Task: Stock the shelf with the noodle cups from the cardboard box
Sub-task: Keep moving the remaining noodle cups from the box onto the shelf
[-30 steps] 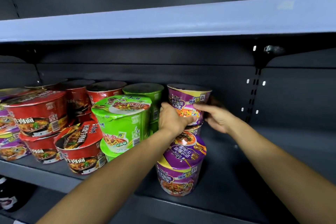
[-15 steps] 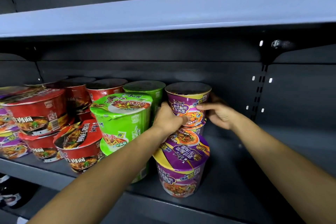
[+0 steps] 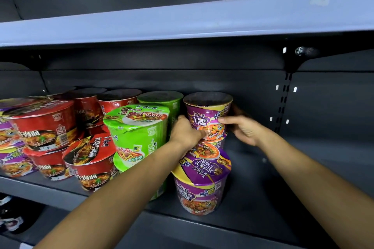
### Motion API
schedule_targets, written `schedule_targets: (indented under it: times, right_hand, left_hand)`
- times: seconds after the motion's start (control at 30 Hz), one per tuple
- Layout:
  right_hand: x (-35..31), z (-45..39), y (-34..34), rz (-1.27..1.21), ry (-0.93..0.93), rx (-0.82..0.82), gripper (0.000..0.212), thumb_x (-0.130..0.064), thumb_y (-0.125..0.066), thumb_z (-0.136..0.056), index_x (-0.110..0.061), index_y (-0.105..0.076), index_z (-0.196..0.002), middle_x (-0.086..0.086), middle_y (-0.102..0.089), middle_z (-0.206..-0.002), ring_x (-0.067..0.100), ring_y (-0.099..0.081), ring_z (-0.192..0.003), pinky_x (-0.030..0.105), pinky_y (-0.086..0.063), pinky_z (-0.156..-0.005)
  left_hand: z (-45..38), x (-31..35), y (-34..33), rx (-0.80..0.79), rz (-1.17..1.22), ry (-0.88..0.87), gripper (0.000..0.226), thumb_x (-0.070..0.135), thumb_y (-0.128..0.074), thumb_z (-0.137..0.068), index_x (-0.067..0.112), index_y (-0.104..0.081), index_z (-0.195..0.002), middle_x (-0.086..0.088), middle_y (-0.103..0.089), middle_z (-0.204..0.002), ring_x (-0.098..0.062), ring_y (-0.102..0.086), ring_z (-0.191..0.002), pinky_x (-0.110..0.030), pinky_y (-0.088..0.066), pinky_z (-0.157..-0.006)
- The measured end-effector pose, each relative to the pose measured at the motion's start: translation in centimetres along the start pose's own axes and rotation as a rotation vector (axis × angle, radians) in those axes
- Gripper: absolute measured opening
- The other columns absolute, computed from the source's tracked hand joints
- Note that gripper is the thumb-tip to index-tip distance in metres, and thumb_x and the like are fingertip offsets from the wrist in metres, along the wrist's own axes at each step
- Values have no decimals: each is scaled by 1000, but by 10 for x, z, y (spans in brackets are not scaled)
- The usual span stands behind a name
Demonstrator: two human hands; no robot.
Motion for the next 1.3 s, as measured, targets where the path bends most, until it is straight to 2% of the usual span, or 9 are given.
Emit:
schedule_targets:
  times: [0.17, 0.33, 0.47, 0.63, 0.77, 0.9, 1.07, 1.2, 1.3]
  right_hand:
    - [-3, 15, 11, 12, 6, 134, 79, -6, -78, -56, -13, -52, -131, 8, -66, -120, 24, -58, -116, 38, -43, -102]
    - [-7, 40, 15, 38, -39, 311, 28, -1, -69, -77, -1, -60, -104, 8, -69, -99, 21, -61, -99, 27, -45, -83]
    - [-14, 60, 4, 116, -11, 381, 61, -12, -74, -73, -1, -49, -128, 11, -64, -119, 16, -60, -102, 23, -39, -67]
    - [-24, 84, -16, 258, -4, 435, 56, -1, -63, -86, -3, -38, -137, 7, -58, -110, 1, -53, -76, 14, -38, -55]
    - [-38, 94, -36, 490, 45, 485, 64, -6, -70, -83, -7, -37, -137, 10, -53, -120, 15, -57, -91, 23, -45, -74]
    - [-69, 87, -49, 1119, 126, 555, 49, -21, -66, -87, -12, -51, -133, 20, -52, -125, 35, -52, -115, 34, -42, -96]
    - [-86, 70, -79, 1342, 300, 470, 32, -19, -55, -94, -13, -62, -125, 16, -67, -115, 34, -61, -107, 35, -47, -88]
    - [-80, 51, -73, 1483, 171, 426, 29, -22, -48, -98, -3, -65, -112, 19, -67, -106, 34, -63, -98, 33, -45, -76]
    - [-80, 44, -70, 1512, 196, 400, 32, -25, -47, -98, -12, -62, -123, 19, -66, -112, 35, -61, -102, 35, -47, -81]
  left_hand:
    - [15, 7, 4, 6, -130, -44, 68, 27, -84, -63, 11, -48, -118, -8, -62, -116, -27, -61, -105, -44, -52, -91]
    - [49, 23, 14, -10, -191, -122, 62, 24, -79, -72, 6, -49, -123, -9, -58, -122, -28, -56, -113, -38, -48, -96]
    - [81, 34, 26, -53, -179, -174, 65, 17, -76, -77, 3, -46, -133, -10, -58, -126, -28, -55, -117, -36, -45, -99]
    - [116, 39, 41, -123, -198, -234, 49, 19, -75, -79, 10, -56, -124, -8, -65, -117, -26, -60, -111, -35, -48, -96]
    - [137, 39, 55, -188, -321, -273, 46, 26, -72, -83, 11, -57, -124, -6, -64, -116, -24, -59, -112, -32, -47, -96]
    - [156, 29, 58, -335, -595, -334, 47, 31, -68, -86, 17, -56, -130, -3, -59, -131, -21, -53, -121, -26, -42, -99]
    - [168, 15, 44, -367, -797, -483, 61, 31, -63, -87, 23, -41, -143, -3, -47, -145, -24, -45, -130, -31, -37, -108]
    - [166, 13, 34, -244, -875, -568, 52, 34, -58, -90, 24, -45, -139, -4, -52, -140, -27, -47, -126, -34, -39, -105]
    - [162, 14, 32, -186, -881, -595, 46, 37, -54, -92, 24, -49, -135, -4, -53, -136, -26, -43, -127, -36, -39, -104]
Point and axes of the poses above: each hand's wrist, its own z-axis away from the middle knuckle, its own y-axis out of the back of the hand, x = y × z, the point moved 9 cm from there along -z, towards the middle knuckle
